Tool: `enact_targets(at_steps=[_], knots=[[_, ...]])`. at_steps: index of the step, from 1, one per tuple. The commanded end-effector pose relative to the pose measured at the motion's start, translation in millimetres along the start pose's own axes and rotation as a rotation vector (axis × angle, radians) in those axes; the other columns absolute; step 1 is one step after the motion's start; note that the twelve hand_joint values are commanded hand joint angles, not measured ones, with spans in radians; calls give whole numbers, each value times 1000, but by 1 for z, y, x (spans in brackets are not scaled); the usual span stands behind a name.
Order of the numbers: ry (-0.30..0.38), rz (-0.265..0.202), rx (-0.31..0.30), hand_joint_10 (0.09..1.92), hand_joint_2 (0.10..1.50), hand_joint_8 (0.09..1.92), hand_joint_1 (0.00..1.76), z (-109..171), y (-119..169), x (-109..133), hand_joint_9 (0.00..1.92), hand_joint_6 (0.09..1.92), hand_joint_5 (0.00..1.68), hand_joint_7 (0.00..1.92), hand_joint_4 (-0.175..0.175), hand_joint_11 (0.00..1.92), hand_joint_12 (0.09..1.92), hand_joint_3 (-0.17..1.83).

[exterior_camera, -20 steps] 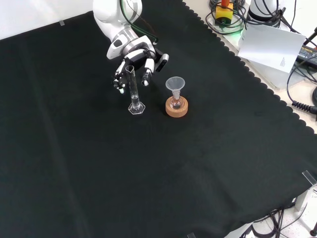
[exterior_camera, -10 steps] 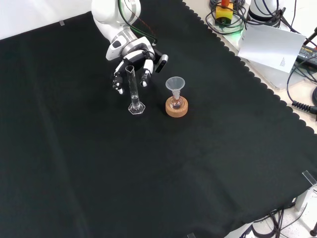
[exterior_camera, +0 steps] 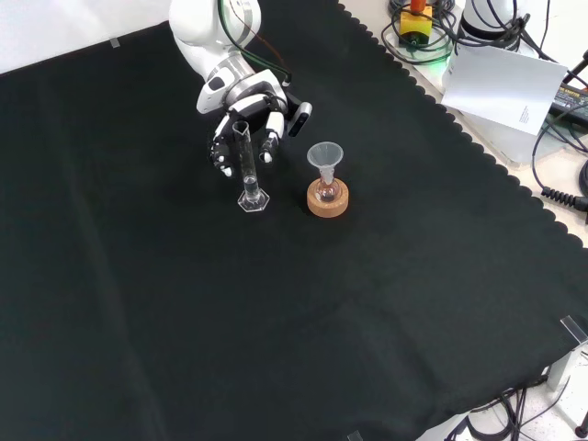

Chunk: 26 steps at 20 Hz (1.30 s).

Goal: Pick up the graduated cylinder.

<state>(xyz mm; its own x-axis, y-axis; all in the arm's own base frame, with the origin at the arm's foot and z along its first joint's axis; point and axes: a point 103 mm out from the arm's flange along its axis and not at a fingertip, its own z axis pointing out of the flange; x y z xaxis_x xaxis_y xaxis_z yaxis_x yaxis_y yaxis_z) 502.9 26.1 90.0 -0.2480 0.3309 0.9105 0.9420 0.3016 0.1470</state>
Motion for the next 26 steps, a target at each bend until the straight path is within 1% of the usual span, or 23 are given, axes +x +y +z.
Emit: enact_targets(at_steps=[1,7,15,26], knots=[[28,0,-8,492,1027,590,1169,3,2,-2,729,558,527,535,-10,515,1207,-175],[50,1,-10,475,1034,584,1180,7,2,-7,748,600,532,548,-10,541,1191,-175],[55,2,-8,473,1042,584,1186,9,2,-8,756,612,534,553,-10,547,1189,-175],[49,9,-9,450,1066,587,1207,10,2,-9,806,678,536,579,-11,600,1159,-175]])
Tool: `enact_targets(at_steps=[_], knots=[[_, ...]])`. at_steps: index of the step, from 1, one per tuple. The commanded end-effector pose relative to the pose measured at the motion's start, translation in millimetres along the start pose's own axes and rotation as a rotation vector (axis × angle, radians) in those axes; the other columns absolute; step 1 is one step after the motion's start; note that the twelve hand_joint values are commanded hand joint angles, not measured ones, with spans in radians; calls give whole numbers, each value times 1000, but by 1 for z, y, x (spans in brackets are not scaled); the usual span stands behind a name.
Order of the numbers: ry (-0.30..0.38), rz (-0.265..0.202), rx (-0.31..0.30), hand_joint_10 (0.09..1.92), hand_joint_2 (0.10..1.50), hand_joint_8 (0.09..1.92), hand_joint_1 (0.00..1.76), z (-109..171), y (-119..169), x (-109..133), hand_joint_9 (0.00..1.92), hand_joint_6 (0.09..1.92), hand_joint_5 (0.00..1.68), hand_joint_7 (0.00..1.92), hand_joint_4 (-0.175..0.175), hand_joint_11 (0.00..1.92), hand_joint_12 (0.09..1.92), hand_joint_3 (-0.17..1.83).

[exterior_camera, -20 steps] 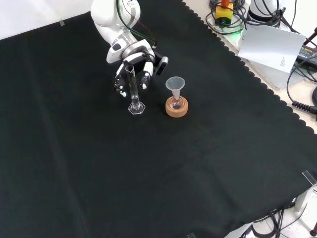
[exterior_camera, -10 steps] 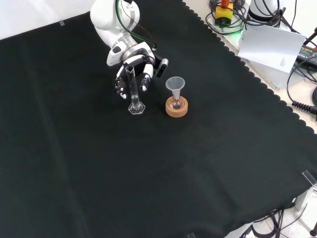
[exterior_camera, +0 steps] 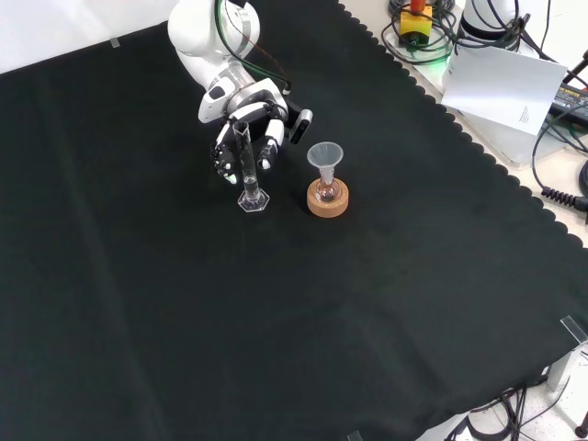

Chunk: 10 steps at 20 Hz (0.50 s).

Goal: Pick up the graduated cylinder.

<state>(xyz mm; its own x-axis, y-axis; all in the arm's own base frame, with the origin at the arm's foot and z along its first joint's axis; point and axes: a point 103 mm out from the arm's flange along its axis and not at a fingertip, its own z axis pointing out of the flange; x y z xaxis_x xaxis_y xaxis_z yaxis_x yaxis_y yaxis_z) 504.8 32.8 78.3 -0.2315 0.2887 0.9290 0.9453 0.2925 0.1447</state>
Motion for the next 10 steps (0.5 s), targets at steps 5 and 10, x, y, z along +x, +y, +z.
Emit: enact_targets(at_steps=[5,10], knots=[[4,6,-2,438,1071,587,1213,0,0,-1,832,702,546,591,-11,627,1145,-175],[1,11,-3,423,1081,589,1222,0,0,-2,866,744,624,610,-4,666,1126,-175]])
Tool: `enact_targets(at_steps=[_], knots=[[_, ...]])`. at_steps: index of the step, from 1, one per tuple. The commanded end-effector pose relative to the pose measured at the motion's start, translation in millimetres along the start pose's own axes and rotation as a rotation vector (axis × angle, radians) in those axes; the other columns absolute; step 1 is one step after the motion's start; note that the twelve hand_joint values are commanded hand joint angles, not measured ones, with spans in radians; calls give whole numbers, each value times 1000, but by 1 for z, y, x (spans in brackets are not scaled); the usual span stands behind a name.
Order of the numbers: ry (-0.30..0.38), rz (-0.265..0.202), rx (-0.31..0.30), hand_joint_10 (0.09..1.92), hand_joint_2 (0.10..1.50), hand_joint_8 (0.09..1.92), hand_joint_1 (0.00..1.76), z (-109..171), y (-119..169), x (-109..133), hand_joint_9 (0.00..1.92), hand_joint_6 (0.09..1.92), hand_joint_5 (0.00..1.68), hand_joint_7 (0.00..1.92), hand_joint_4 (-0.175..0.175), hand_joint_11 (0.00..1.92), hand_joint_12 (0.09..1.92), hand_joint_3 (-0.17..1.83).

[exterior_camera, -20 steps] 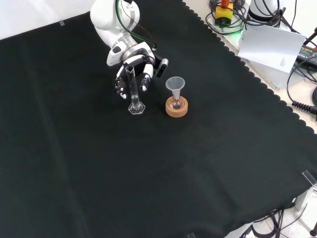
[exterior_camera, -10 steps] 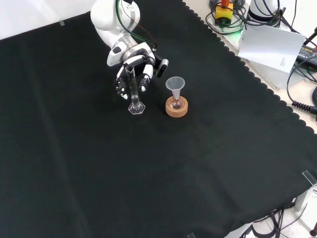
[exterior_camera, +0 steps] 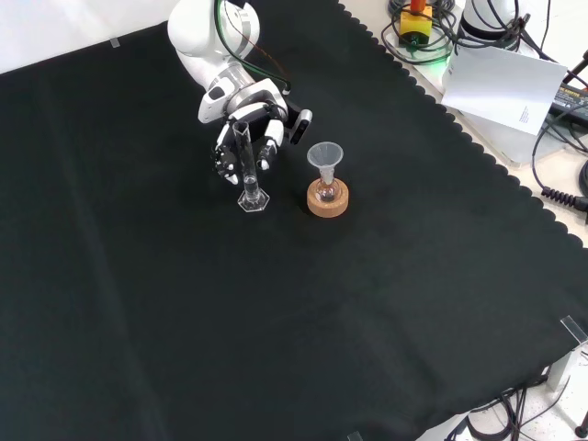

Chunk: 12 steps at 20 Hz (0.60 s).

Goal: Pick up the graduated cylinder.

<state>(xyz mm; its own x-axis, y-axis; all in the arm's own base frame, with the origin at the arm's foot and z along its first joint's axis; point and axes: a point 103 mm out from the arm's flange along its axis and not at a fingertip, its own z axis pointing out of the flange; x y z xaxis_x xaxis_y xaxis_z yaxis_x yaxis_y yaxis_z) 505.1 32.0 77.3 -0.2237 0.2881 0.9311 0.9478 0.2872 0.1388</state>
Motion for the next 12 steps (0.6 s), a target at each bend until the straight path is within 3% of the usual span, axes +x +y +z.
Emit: enact_targets(at_steps=[1,12], knots=[[-5,4,-2,417,1085,589,1225,0,0,-1,879,751,635,617,-5,684,1115,-175],[-6,5,-7,379,1118,585,1235,2,0,-5,923,778,679,652,-5,747,1073,-175]])
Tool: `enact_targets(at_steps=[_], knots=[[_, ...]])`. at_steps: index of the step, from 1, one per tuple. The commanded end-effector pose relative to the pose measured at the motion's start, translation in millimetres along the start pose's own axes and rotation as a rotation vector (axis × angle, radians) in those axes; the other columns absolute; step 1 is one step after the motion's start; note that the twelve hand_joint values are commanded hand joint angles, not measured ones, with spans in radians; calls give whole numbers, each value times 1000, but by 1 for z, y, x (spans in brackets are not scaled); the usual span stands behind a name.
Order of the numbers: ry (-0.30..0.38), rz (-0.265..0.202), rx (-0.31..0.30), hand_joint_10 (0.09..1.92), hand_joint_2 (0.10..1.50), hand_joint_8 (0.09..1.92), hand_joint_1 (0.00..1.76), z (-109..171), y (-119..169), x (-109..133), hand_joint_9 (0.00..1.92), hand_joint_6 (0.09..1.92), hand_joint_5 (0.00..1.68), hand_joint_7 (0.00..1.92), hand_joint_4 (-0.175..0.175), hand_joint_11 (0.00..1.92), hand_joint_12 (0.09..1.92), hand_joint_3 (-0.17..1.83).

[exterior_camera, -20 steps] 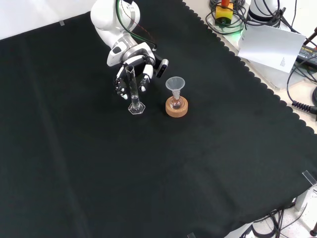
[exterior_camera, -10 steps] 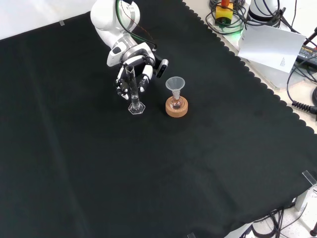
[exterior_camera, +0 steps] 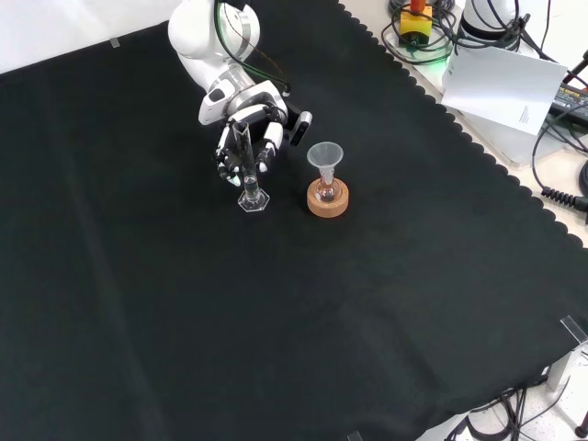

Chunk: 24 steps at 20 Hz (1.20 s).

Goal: Pick up the graduated cylinder.

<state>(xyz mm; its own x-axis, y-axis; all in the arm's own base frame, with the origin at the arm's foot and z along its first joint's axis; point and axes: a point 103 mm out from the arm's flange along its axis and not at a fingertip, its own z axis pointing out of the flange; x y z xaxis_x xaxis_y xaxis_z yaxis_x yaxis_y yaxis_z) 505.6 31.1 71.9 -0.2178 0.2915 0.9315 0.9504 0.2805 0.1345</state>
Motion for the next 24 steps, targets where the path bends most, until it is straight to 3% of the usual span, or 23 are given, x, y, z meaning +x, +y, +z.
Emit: enact_targets(at_steps=[1,12,22,24], knots=[[-3,-2,-2,378,1119,585,1234,1,1,1,923,776,670,653,-7,747,1073,-175],[-12,2,-4,372,1128,610,1214,-1,1,1,970,810,583,765,-10,763,1074,-175],[-34,19,-26,364,1222,631,1205,-7,1,1,1041,776,769,874,14,879,1019,-175],[-59,28,-28,368,1221,647,1140,-10,0,2,1070,1062,813,906,-83,940,990,-93]])
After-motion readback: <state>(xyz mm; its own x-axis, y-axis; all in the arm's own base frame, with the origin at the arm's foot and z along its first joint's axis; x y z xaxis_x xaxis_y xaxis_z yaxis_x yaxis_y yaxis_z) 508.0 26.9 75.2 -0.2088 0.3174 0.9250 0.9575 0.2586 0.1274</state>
